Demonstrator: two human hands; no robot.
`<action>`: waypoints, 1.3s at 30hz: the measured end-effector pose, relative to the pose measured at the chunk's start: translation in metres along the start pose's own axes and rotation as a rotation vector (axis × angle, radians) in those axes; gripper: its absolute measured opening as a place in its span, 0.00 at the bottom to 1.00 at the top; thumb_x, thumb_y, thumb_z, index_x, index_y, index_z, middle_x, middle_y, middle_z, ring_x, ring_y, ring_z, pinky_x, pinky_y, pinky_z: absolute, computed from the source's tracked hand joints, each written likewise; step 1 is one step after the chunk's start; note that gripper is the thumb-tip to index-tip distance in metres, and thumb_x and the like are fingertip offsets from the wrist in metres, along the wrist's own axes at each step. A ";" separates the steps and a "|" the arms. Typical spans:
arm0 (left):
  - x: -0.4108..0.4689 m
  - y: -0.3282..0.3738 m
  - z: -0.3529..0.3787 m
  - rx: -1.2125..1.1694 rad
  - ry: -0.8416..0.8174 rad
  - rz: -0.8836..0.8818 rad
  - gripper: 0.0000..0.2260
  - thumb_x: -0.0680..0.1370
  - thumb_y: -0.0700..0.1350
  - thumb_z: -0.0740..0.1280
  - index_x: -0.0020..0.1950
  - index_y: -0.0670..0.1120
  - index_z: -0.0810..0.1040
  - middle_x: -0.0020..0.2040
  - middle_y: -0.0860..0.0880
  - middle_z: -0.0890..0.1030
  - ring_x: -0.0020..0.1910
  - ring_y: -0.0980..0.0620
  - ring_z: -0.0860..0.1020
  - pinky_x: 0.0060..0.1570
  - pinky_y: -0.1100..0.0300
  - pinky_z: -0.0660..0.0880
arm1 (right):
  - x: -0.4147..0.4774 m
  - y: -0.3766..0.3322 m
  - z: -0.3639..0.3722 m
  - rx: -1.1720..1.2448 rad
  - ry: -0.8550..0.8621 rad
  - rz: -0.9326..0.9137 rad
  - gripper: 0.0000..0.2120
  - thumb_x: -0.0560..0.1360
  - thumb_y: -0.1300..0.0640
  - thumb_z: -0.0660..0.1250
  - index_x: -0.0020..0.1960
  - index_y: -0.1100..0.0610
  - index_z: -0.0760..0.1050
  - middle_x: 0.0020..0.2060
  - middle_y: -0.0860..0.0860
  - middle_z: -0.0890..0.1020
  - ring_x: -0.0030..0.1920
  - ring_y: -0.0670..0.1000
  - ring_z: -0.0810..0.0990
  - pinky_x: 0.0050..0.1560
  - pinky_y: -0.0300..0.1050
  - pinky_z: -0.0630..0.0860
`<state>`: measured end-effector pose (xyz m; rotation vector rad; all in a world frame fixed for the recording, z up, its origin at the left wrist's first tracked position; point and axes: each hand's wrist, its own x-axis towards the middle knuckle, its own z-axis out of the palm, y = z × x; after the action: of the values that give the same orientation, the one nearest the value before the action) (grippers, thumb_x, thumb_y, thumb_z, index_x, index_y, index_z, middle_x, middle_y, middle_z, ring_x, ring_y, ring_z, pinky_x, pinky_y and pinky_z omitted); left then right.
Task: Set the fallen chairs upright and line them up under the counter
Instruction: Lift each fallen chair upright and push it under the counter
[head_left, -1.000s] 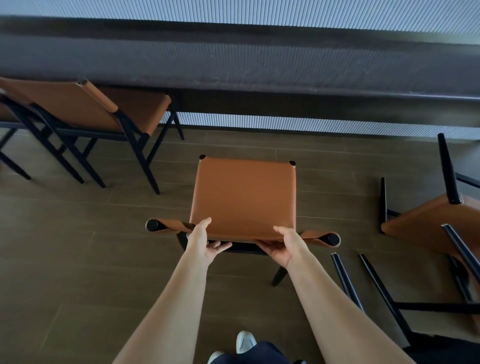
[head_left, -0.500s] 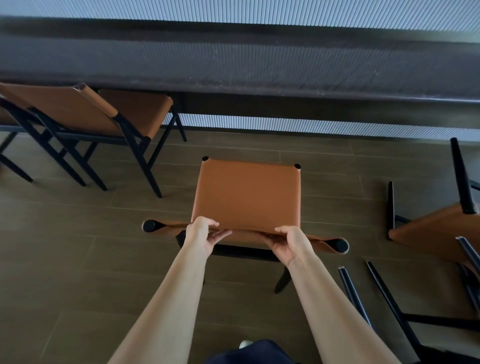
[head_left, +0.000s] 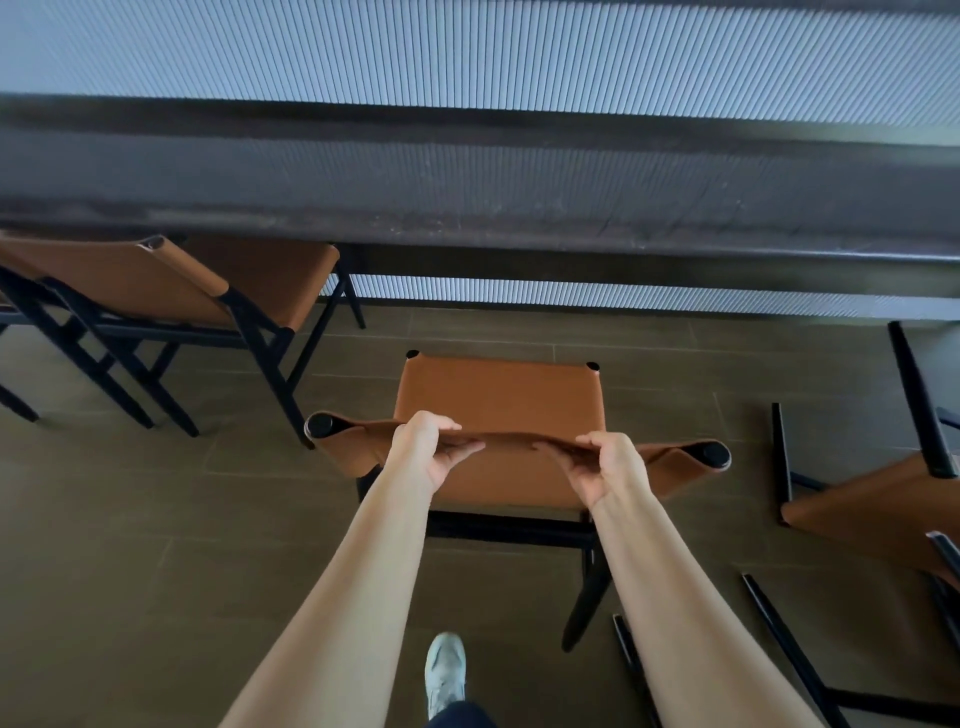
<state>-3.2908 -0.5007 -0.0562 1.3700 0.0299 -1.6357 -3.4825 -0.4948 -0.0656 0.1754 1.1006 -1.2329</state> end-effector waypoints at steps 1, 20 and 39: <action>0.004 0.006 0.006 0.012 -0.002 0.000 0.10 0.74 0.26 0.61 0.52 0.35 0.72 0.54 0.32 0.74 0.47 0.30 0.79 0.30 0.48 0.81 | 0.004 -0.004 0.007 0.001 -0.001 -0.003 0.19 0.76 0.75 0.55 0.66 0.72 0.62 0.61 0.75 0.69 0.49 0.76 0.75 0.29 0.61 0.80; 0.049 0.079 0.080 0.073 0.000 0.004 0.17 0.74 0.29 0.63 0.63 0.33 0.72 0.47 0.37 0.76 0.44 0.38 0.81 0.34 0.50 0.83 | 0.049 -0.060 0.093 -0.029 0.013 -0.047 0.17 0.77 0.73 0.53 0.65 0.77 0.62 0.63 0.80 0.65 0.55 0.80 0.72 0.28 0.61 0.81; 0.084 0.137 0.139 0.121 0.135 0.050 0.17 0.74 0.27 0.62 0.62 0.32 0.73 0.45 0.34 0.78 0.39 0.37 0.82 0.31 0.50 0.82 | 0.092 -0.108 0.156 -0.137 0.040 -0.022 0.19 0.76 0.74 0.54 0.67 0.75 0.61 0.63 0.78 0.68 0.46 0.76 0.77 0.25 0.55 0.80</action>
<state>-3.2955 -0.7051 0.0024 1.5592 -0.0239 -1.5225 -3.4878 -0.6976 -0.0083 0.0844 1.2203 -1.1737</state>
